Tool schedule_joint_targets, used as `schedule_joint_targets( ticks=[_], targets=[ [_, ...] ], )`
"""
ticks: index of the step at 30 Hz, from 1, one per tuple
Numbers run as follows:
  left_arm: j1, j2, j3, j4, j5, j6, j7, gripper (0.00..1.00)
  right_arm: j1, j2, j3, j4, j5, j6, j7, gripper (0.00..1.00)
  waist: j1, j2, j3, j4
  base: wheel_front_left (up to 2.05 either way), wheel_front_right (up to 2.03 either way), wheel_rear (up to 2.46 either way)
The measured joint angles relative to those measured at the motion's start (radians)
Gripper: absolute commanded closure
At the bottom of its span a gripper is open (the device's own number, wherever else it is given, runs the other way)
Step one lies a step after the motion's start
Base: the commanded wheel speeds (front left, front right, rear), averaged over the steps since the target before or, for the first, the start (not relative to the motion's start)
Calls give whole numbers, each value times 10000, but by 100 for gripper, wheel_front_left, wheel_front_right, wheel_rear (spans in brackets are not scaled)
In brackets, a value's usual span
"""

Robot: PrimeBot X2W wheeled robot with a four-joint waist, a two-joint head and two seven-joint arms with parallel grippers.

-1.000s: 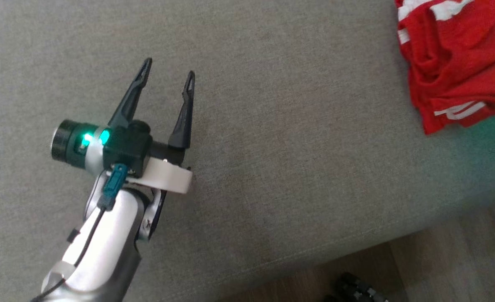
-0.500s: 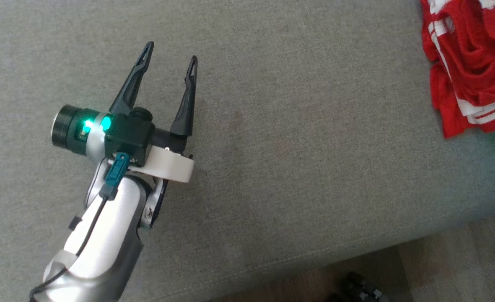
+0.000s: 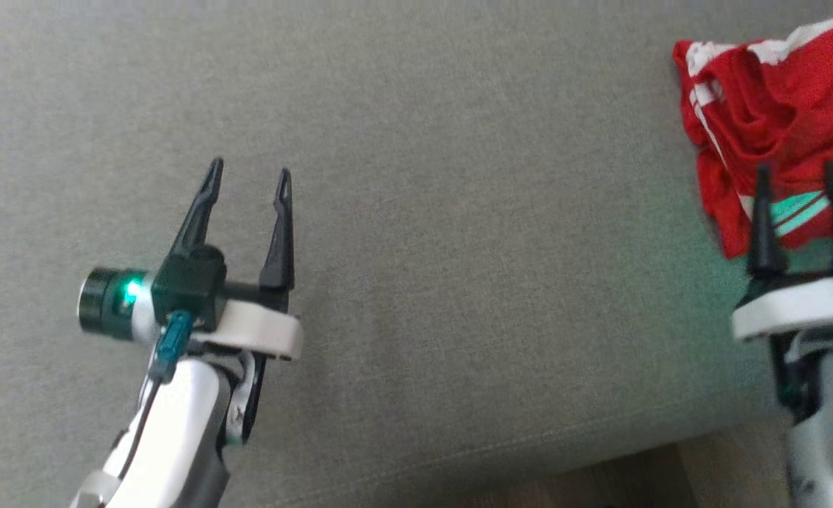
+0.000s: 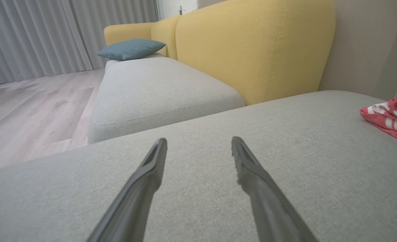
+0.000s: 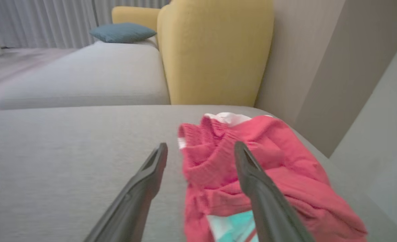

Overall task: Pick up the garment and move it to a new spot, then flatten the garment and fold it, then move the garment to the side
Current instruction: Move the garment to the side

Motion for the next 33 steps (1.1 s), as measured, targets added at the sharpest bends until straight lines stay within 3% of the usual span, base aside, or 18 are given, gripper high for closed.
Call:
schedule_joint_targets(
  ticks=[5,10,19,33],
  targets=[
    [610,36,274,-42,-267,244,-25,0,1048,621,859,-1732,207,0,489,0,0,0,-511,303,0,0,0],
    [1253,65,464,-144,-550,476,-29,0,1538,842,1557,-2602,412,0,846,0,0,0,-911,814,0,0,0],
    [2250,359,650,-268,-951,573,61,0,2484,1012,1825,-3058,466,-2,1206,0,-1,0,-1850,1614,0,0,0],
    [3312,596,598,-493,-1087,637,397,0,3716,1212,1726,-3440,460,-2,1689,0,-1,0,-2948,1697,0,0,0]
  ],
)
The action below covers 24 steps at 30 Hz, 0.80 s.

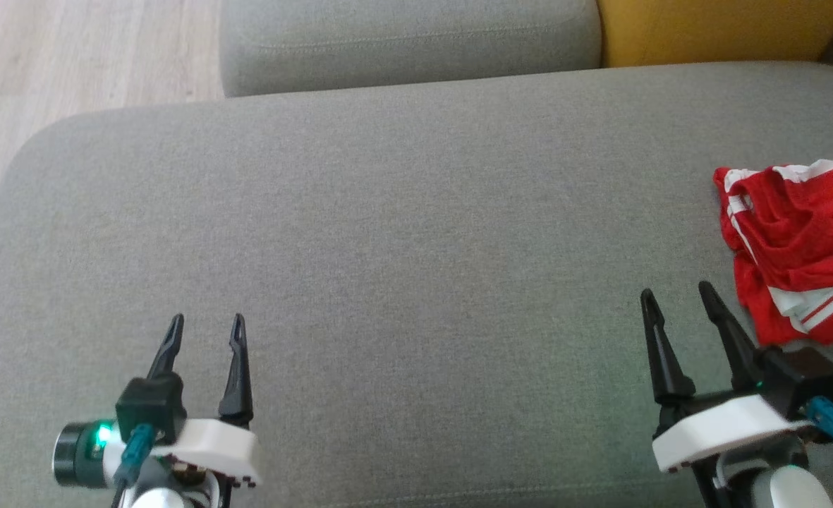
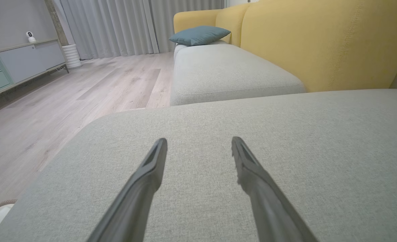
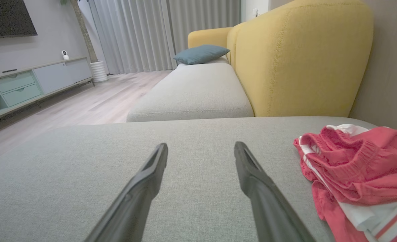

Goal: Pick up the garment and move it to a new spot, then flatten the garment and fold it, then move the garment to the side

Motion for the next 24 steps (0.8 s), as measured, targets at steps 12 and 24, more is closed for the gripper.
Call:
schedule_joint_targets(
  ticks=[12,24],
  targets=[
    [221,88,-21,-13,-94,84,90,0,144,25,-96,-56,-4,2,98,0,0,0,-195,2,0,0,0],
    [224,100,-48,-23,-96,173,92,0,144,29,-109,-58,52,2,96,0,0,0,-195,33,0,0,0]
  ],
)
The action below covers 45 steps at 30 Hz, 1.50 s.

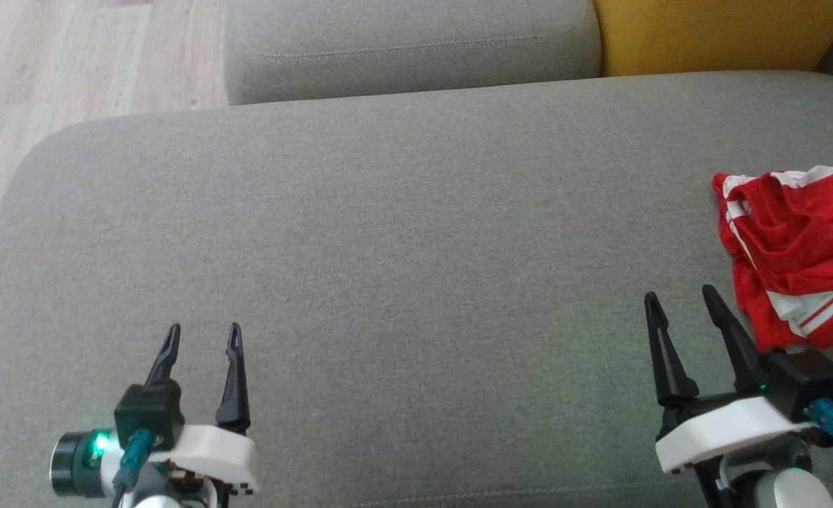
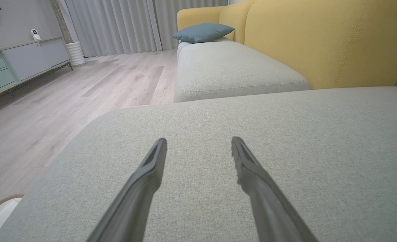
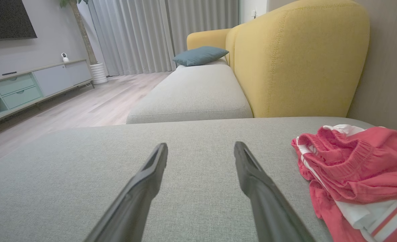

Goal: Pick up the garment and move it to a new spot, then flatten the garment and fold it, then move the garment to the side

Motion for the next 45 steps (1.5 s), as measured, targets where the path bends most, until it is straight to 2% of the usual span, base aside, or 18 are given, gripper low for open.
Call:
schedule_joint_targets(
  ticks=[10,11,16,45],
  targets=[
    [-1,15,-38,0,-4,13,0,0,-1,2,10,0,61,-2,-15,0,0,0,-23,53,0,0,0],
    [1,-23,-40,98,0,0,2,100,-2,2,10,104,58,-2,-15,100,0,0,-23,55,0,0,0],
    [374,-244,-161,702,-105,-19,12,100,235,6,33,846,176,0,-13,100,0,0,-22,59,0,0,0],
    [311,-612,686,1026,-3277,-1070,585,100,110,-17,-79,1361,3653,-2,-12,100,0,0,-34,98,0,0,0]
  ],
)
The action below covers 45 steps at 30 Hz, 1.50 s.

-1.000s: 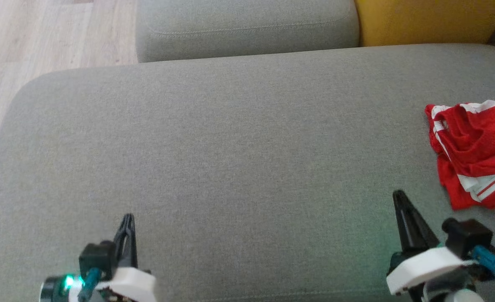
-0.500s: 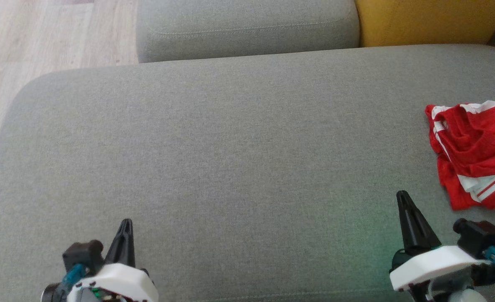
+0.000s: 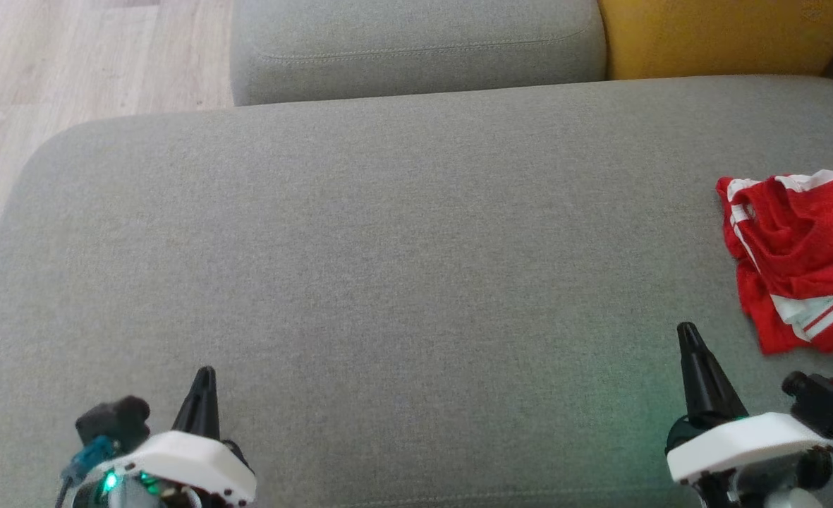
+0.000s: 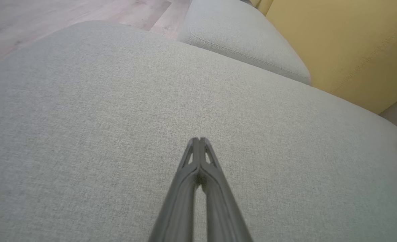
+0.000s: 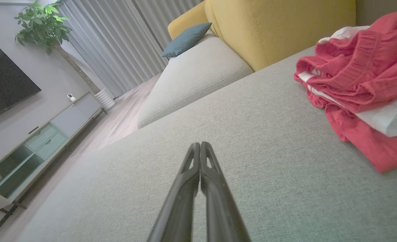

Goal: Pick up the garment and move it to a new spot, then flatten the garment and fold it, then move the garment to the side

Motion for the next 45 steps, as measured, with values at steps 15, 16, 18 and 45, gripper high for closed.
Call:
schedule_joint_targets(
  ticks=[15,16,18,45],
  targets=[
    [-188,-219,477,203,-1749,-535,316,100,-243,-27,-102,320,1937,0,86,100,0,0,-6,22,0,0,0],
    [-189,-247,550,209,-1856,-617,382,100,-262,-33,-111,332,2069,0,86,100,0,0,-6,24,0,0,0],
    [-195,-280,658,221,-2075,-704,397,100,-353,-42,-128,389,2309,0,88,100,0,0,-7,26,0,0,0],
    [-589,-673,1620,504,-4890,-1641,1011,100,-710,-102,-435,915,5381,0,276,100,0,0,-16,62,0,0,0]
  ],
)
